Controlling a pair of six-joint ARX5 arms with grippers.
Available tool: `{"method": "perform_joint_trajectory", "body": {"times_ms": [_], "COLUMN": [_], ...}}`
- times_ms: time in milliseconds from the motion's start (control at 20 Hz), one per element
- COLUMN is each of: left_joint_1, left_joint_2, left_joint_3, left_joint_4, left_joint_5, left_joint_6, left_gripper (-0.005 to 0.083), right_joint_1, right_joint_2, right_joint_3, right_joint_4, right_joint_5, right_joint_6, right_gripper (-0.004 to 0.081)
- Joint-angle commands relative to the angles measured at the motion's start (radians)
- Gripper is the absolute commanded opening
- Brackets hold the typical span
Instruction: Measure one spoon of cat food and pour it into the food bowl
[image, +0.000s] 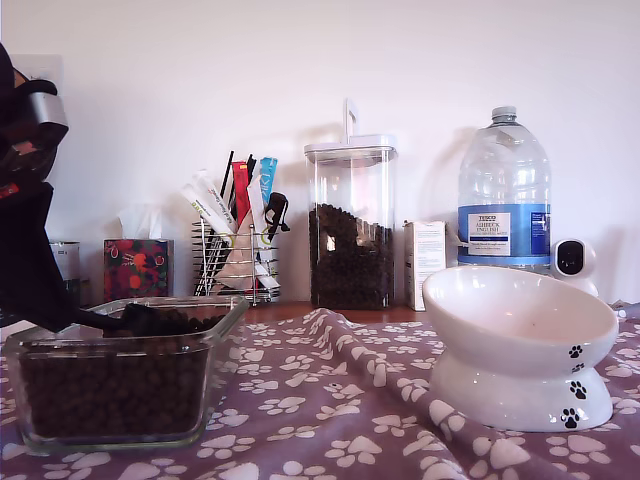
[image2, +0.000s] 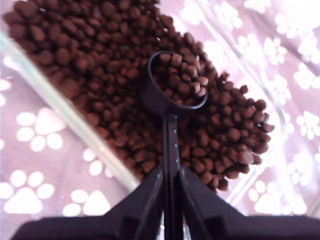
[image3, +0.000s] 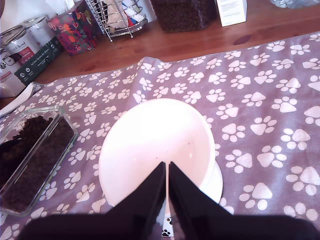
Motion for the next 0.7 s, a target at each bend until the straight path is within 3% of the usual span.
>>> {"method": "perform_joint_trajectory", "body": {"times_ms": [0,300,650], "left_joint_1": [0.011,0.012,0.029], "left_joint_2": [0.016,0.016,0.016], "left_joint_3": [-0.011,-0.011,-0.005], "left_joint_4": [0.005,0.068,0.149], "left_joint_5": [-0.002,0.068,0.271], "left_joint_6": [0.019,0.154,0.094], "left_gripper": [-0.0021,-0.002,-0.002], "right_joint_1": [0.005,0.005,0.006], "right_joint_2": [0.005,0.005,0.005], "right_joint_3": [-0.001,-0.001,-0.001], "right_joint_4": [0.006,0.006,0.006], "right_joint_5": [-0.004,-0.029,-0.034], "right_joint_6": [0.002,0.003,0.002], "right_gripper": [-0.0013,-0.0013,-0.0013]}}
